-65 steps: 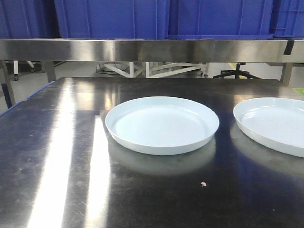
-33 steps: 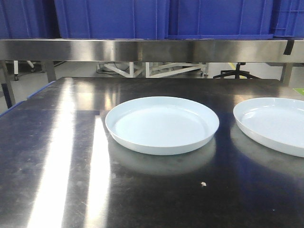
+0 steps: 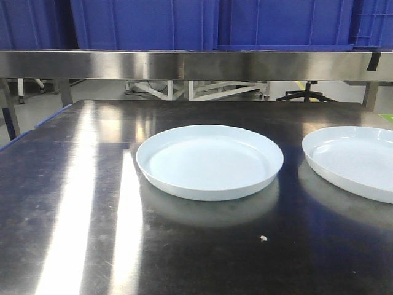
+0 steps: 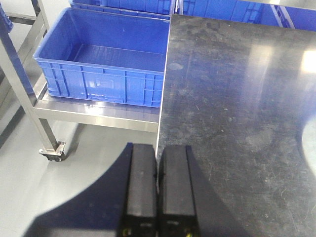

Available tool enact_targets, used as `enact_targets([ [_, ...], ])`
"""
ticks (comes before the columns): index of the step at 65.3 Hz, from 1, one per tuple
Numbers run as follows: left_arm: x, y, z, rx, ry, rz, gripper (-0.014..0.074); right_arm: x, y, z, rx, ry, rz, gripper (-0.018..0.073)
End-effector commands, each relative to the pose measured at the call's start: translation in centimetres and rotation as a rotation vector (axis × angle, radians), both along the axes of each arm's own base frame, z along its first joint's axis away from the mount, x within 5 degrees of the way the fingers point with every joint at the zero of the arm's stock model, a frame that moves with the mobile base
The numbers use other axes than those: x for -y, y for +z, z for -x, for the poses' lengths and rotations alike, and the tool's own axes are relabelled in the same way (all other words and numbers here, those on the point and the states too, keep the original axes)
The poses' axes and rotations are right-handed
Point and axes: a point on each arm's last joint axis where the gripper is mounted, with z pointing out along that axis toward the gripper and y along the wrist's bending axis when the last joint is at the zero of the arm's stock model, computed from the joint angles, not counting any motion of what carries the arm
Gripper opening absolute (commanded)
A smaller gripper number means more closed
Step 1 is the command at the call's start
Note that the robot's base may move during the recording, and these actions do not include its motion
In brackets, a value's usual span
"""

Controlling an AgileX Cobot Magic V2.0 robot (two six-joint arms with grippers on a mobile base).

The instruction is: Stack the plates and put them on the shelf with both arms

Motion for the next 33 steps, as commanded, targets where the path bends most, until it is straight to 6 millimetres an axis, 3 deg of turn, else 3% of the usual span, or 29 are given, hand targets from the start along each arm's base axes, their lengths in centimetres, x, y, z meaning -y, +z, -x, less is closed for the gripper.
enact_targets([
  [1,0.2,1.6,-0.3,0.104,-0.011,0.015,0.0085,-0.1,1.2,-1.4,0.088,0.017,0.01,0.0465],
  [10,0.2,1.6,-0.3,0.104,-0.011,0.015,0.0085,0.2,0.7,-2.6,0.084,0.007,0.008,0.0465],
  [33,0.2,1.6,-0.3,0.104,-0.011,0.015,0.0085,3.1,-0.4,-6.8,0.002,-0.105,0.006,0.0465],
])
